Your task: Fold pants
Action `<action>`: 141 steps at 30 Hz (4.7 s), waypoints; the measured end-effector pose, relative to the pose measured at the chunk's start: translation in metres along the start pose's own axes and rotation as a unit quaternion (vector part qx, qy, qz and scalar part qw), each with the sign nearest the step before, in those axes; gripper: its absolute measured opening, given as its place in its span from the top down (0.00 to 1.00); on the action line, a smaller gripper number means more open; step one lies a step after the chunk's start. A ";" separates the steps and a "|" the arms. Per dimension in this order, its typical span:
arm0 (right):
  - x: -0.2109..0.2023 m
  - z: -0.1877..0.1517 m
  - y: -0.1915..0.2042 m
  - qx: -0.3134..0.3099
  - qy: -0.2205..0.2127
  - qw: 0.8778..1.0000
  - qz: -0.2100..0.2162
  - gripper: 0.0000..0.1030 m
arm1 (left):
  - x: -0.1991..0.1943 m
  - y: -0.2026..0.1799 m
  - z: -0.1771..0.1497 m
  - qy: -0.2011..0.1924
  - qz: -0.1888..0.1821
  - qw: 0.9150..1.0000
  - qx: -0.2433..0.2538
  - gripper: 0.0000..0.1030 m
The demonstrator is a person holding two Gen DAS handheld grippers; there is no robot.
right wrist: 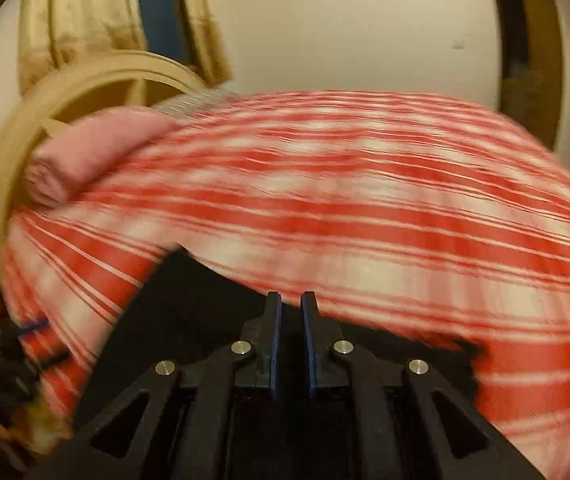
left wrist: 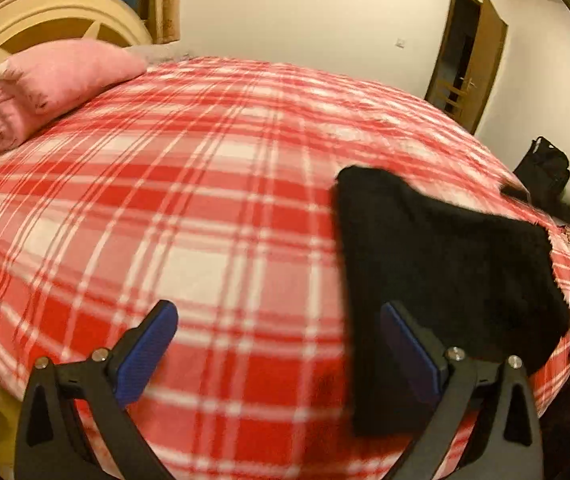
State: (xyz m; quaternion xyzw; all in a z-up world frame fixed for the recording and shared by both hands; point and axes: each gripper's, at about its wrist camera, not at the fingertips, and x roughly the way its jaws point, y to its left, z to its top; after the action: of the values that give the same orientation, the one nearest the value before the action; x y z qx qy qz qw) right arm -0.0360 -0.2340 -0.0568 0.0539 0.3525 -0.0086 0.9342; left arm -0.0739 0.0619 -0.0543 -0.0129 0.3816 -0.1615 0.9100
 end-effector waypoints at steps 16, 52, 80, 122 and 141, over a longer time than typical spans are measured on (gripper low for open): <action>-0.087 -0.035 -0.109 0.172 -0.072 0.981 -0.048 0.90 | 0.033 -0.093 0.063 -0.012 -0.018 0.995 0.098 0.00; -0.126 -0.084 -0.057 0.145 -0.054 0.988 -0.001 0.77 | 0.133 -0.095 0.081 0.085 0.050 0.994 0.037 0.00; 0.056 0.031 0.061 -0.014 0.056 0.992 0.114 0.80 | 0.104 -0.041 0.070 0.064 0.068 0.996 -0.005 0.00; -0.052 -0.114 -0.057 0.174 -0.023 0.984 0.010 0.28 | 0.073 -0.067 0.031 0.078 -0.020 0.996 0.049 0.00; -0.097 -0.118 -0.095 0.236 -0.023 0.970 0.047 0.62 | 0.073 -0.070 0.029 0.066 -0.014 0.996 0.053 0.00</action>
State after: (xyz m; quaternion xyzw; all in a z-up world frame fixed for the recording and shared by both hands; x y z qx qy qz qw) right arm -0.1922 -0.3176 -0.0899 0.2893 0.3157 -0.0489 0.9024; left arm -0.0256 -0.0294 -0.0738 0.0404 0.4313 -0.1945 0.8800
